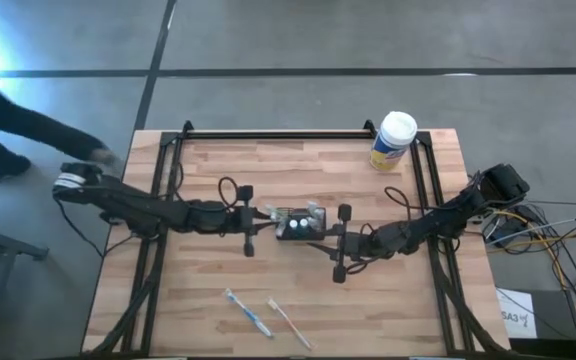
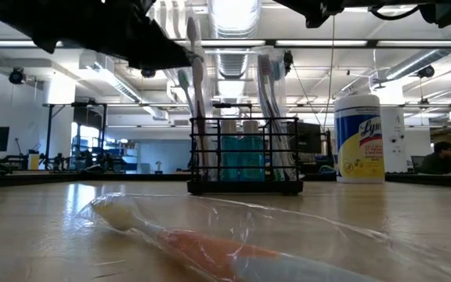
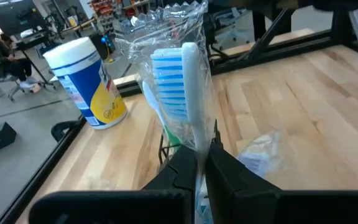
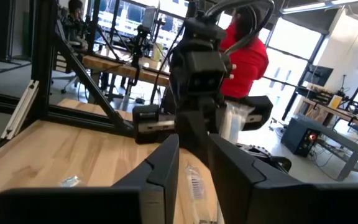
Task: Pick & Place toothbrushing station
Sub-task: Put the blue toothbrush into the black organizer
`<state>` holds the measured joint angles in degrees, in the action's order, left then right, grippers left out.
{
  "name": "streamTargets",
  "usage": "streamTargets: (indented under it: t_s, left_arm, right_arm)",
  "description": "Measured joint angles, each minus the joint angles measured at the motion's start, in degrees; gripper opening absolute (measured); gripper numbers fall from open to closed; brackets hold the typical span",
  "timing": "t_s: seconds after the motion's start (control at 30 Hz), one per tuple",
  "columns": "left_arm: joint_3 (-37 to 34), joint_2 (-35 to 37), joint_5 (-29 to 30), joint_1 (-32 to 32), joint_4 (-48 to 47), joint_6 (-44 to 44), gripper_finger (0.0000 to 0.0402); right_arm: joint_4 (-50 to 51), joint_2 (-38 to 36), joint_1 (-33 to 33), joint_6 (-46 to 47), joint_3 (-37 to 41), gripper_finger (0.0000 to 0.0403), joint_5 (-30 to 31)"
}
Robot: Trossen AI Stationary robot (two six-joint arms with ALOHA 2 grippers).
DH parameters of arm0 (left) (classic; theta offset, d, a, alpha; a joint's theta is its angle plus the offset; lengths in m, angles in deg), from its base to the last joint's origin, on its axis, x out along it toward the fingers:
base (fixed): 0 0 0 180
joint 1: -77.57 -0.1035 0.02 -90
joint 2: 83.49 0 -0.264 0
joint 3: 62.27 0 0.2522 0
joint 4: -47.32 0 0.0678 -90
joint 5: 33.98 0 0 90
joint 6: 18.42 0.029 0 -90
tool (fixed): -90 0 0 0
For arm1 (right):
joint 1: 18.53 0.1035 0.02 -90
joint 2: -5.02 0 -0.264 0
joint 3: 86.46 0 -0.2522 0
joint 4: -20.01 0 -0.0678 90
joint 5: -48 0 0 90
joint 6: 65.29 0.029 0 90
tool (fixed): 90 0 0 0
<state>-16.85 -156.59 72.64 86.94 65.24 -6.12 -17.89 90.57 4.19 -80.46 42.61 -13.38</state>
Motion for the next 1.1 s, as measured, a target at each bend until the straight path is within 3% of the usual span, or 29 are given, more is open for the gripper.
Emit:
streamTargets:
  t_s: [0.4, 0.8, 1.1]
  left_arm:
    - [-0.07, -9.32, -0.11, -0.94, 6.01, 0.86, 0.0017]
    - [0.04, -13.88, -0.66, -2.45, 8.68, -0.42, 0.0017]
    - [-0.17, -9.41, -0.59, -2.51, 6.07, -1.73, 0.0103]
  right_arm:
    - [0.02, 0.00, 0.00, 0.17, 0.00, 0.0075, -0.02]
    - [0.48, 0.00, 0.00, 0.18, 0.00, 0.0068, -0.07]
    - [0.48, 0.02, 0.00, 0.19, 0.00, 0.0068, -0.15]
